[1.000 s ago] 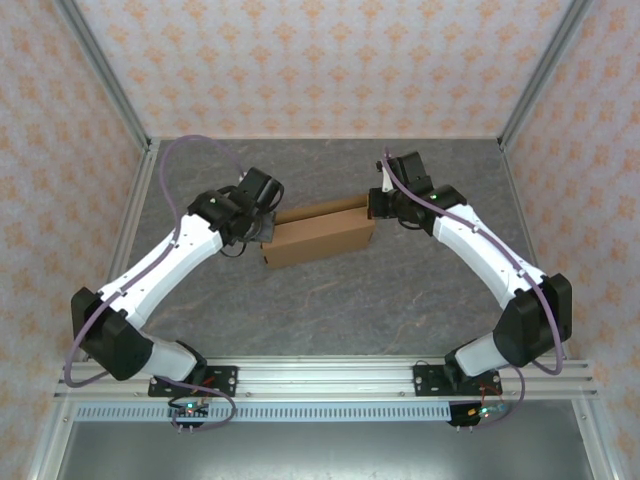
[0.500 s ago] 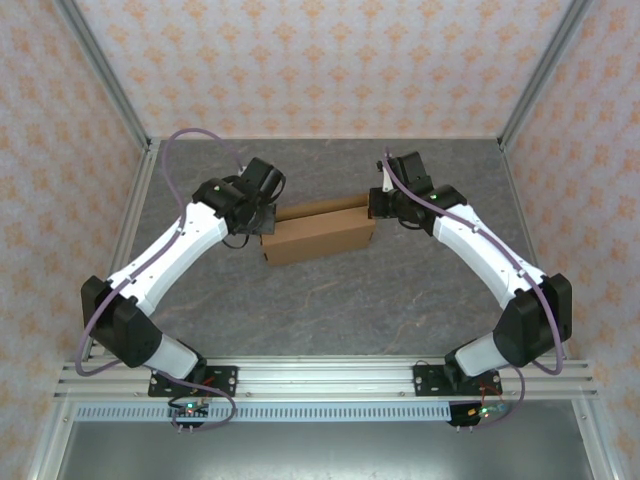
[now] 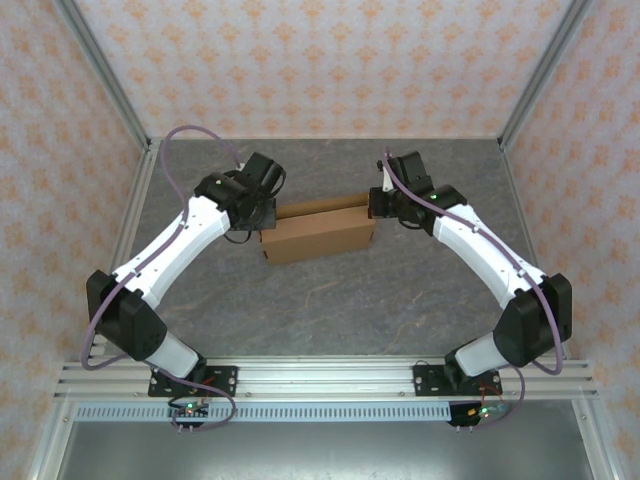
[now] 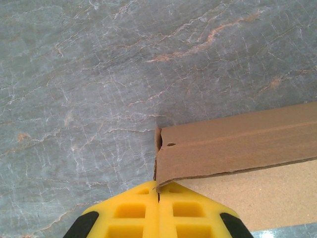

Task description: Fold the paper box

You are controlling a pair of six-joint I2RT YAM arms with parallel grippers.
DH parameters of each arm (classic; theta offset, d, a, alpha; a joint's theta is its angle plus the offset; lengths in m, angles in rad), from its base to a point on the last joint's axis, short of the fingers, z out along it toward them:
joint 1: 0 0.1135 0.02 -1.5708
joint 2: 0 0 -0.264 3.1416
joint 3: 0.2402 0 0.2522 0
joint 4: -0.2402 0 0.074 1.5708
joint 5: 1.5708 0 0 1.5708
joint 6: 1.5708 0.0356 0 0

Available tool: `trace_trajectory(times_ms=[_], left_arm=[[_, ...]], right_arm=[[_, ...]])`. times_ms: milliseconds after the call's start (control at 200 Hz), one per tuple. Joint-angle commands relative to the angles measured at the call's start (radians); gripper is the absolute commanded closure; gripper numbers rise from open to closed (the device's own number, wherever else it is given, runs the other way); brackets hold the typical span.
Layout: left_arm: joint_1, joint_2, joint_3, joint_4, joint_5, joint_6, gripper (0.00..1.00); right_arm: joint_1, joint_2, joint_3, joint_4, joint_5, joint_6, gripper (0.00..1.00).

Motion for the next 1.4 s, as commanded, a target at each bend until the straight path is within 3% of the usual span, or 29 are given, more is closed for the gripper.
trace_trajectory(times_ms=[0,1066,1396], left_arm=[[-0.001,0.023,-0.002,-0.023,0.044,-0.037,1.00],[0.004,0.077,0.067,-0.017,0.138,-0.115,1.00],[0.005,0.051,0.004,0.016,0.082,-0.112,1.00]], right_arm=[[0.001,0.003,-0.011,-0.021,-0.009,0.005,1.00],[0.002,0.017,0.010,-0.045,-0.025,-0.015,1.00],[0.002,0.022,0.017,-0.056,-0.015,-0.019,1.00]])
